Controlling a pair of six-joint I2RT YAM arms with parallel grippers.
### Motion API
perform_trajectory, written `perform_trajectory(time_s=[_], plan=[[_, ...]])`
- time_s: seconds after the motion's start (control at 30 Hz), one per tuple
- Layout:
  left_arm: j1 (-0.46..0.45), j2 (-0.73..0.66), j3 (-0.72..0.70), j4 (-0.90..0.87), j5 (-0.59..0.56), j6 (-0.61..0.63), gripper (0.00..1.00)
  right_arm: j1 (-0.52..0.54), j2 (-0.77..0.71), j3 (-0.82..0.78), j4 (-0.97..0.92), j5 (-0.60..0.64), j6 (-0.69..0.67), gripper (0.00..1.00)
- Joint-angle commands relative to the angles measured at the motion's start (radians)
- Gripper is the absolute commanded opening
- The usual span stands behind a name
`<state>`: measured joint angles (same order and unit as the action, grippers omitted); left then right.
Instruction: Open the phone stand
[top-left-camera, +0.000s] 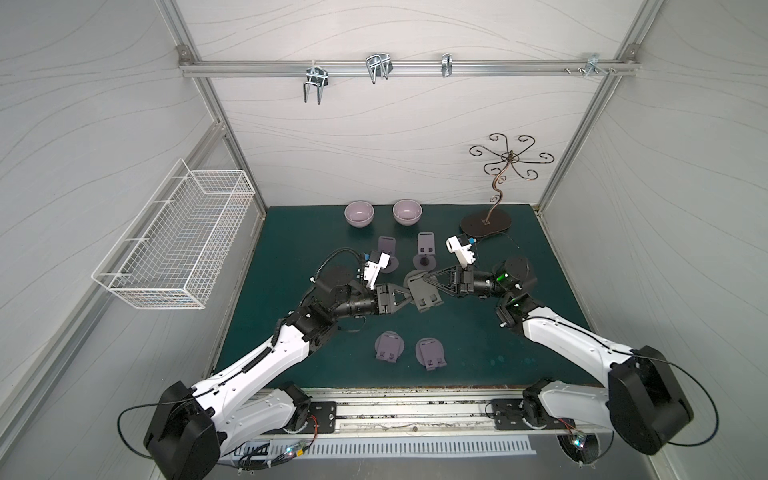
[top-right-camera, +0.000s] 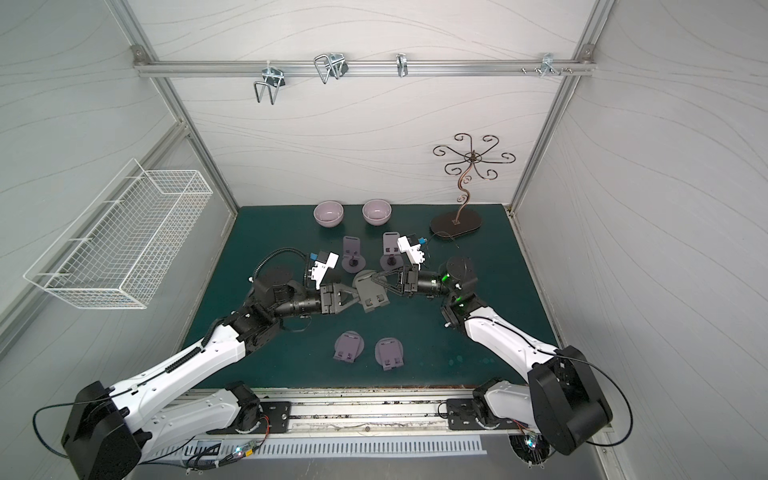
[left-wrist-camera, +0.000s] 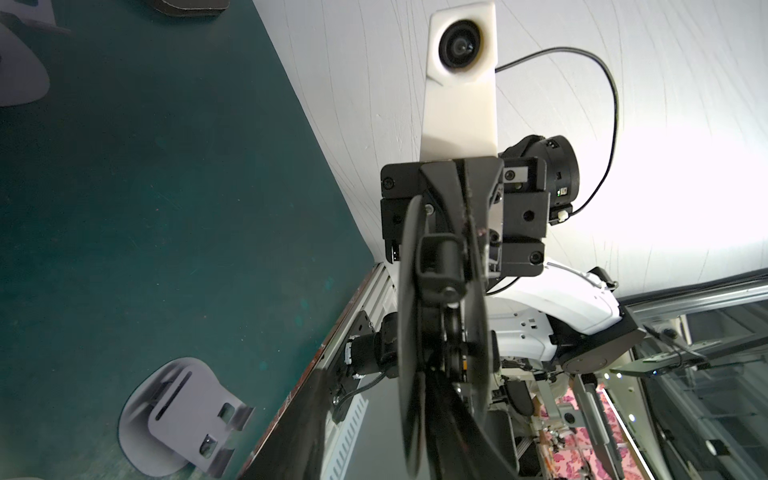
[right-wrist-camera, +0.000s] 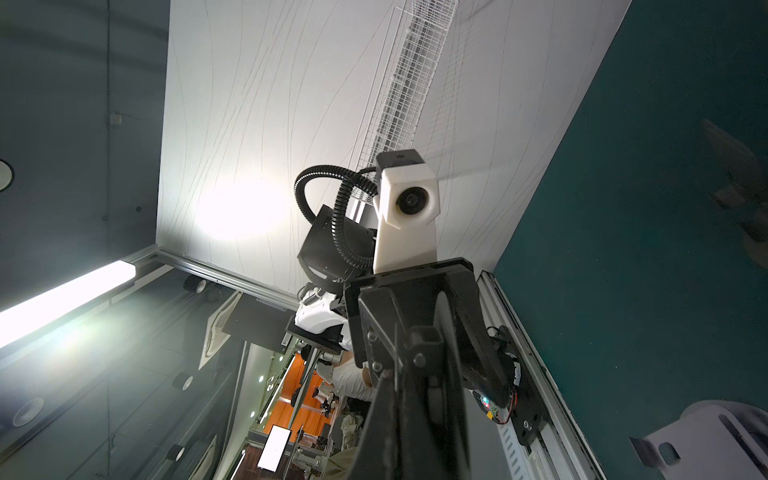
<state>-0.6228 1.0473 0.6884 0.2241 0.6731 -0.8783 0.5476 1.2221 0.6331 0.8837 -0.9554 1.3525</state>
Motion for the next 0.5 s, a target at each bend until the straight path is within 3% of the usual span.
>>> perform_trajectory(time_s=[0.0, 0.1, 0.17, 0.47], plan=[[0.005, 0.016, 0.060, 0.047, -0.013, 0.007, 0.33, 0.024, -0.005, -0.007, 0.072, -0.040, 0.014, 0.00], [0.007, 0.017, 0.065, 0.050, 0.007, -0.003, 0.20, 0.027, 0.001, -0.009, 0.074, -0.047, 0.014, 0.00], [0.014, 0.017, 0.066, 0.074, 0.032, -0.028, 0.00, 0.034, 0.009, -0.006, 0.067, -0.058, 0.009, 0.00], [0.158, 0.035, 0.122, 0.042, 0.181, -0.201, 0.00, 0.058, -0.059, -0.039, -0.088, -0.110, -0.113, 0.00]])
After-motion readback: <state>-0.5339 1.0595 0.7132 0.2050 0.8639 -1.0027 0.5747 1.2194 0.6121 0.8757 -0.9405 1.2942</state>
